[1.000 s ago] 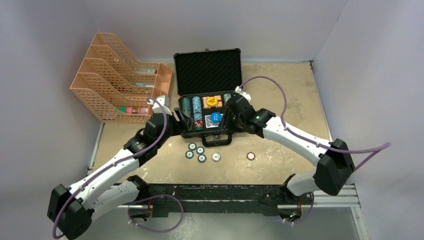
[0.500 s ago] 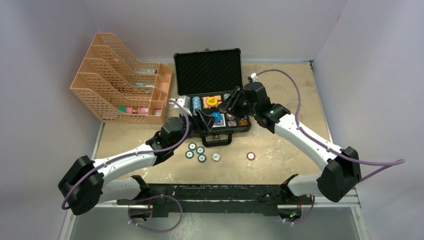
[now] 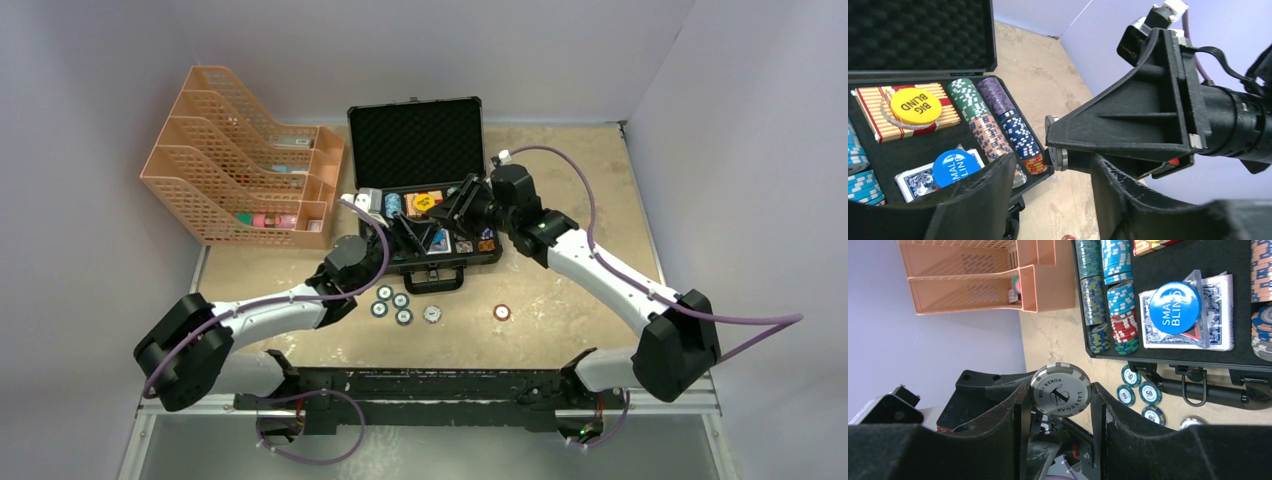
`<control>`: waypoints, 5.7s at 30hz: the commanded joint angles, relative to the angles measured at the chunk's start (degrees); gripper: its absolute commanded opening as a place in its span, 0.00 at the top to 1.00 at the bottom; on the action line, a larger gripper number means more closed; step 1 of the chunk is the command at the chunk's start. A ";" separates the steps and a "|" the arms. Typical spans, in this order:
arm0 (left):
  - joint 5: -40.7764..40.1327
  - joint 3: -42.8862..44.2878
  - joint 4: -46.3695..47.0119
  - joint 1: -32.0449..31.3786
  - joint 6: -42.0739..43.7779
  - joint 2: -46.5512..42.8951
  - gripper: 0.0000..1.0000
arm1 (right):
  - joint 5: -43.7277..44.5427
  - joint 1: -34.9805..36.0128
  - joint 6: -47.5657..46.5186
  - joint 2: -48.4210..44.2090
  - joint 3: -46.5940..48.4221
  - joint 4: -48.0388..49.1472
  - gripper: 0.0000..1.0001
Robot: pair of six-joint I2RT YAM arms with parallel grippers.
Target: Pack up texas hold em set
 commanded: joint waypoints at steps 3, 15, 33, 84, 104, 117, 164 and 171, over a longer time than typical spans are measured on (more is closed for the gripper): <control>-4.45 4.90 2.11 -0.25 -0.86 2.90 0.62 | -5.17 -0.23 1.16 1.35 -0.24 5.64 0.71; -2.14 11.57 -10.35 -0.24 7.36 2.69 1.00 | -7.92 -7.11 -9.25 1.36 1.64 5.27 0.26; 26.95 49.40 -63.25 -0.48 38.89 27.98 1.00 | -8.71 -34.87 -15.65 -11.21 -13.14 -1.70 0.20; 0.56 57.48 -69.47 -0.91 29.13 24.03 0.60 | -12.29 -34.16 -30.75 -16.37 -17.53 -3.54 0.25; -26.86 33.79 -66.65 -0.87 17.83 -12.93 0.45 | 26.58 19.33 -23.79 6.82 -0.45 -22.32 0.21; -31.60 27.34 -64.38 -0.94 15.64 -20.38 0.44 | 24.28 24.83 -24.97 19.31 5.50 -25.54 0.28; -28.39 25.56 -63.37 -0.94 14.41 -19.66 0.41 | 30.34 24.10 -15.33 12.20 6.83 -25.43 0.62; -19.52 24.31 -59.83 -0.87 14.53 -17.32 0.40 | 24.07 14.63 -13.77 1.81 0.72 -16.44 0.62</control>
